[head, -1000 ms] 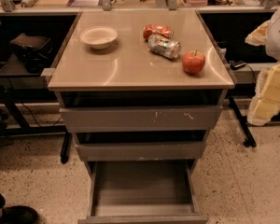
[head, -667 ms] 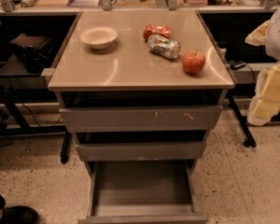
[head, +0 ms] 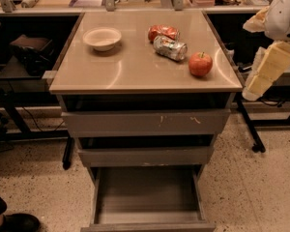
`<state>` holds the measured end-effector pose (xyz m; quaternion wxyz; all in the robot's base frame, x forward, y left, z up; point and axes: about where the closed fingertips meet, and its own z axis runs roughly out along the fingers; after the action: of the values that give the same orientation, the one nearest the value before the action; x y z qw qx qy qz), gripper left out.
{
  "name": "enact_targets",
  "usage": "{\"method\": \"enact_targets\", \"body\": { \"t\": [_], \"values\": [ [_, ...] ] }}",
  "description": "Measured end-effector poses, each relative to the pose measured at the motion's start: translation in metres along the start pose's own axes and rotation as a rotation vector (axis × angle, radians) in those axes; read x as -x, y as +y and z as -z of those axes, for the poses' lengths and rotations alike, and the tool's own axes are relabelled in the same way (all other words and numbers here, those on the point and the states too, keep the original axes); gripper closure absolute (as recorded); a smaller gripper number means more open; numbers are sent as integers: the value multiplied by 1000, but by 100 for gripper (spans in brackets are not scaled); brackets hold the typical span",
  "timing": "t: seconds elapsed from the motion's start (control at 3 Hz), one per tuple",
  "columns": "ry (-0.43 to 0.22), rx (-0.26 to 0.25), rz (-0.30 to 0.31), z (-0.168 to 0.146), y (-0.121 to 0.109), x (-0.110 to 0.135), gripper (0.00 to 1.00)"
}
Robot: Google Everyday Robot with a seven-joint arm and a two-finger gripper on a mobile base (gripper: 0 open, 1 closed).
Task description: Place apple into bottom drawer
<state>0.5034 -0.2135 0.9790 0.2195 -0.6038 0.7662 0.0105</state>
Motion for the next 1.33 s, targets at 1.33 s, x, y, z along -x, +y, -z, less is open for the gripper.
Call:
{"method": "enact_targets", "body": {
  "t": [1.33],
  "values": [
    [-420,80,55,-50,-83,60,0]
  ]
}}
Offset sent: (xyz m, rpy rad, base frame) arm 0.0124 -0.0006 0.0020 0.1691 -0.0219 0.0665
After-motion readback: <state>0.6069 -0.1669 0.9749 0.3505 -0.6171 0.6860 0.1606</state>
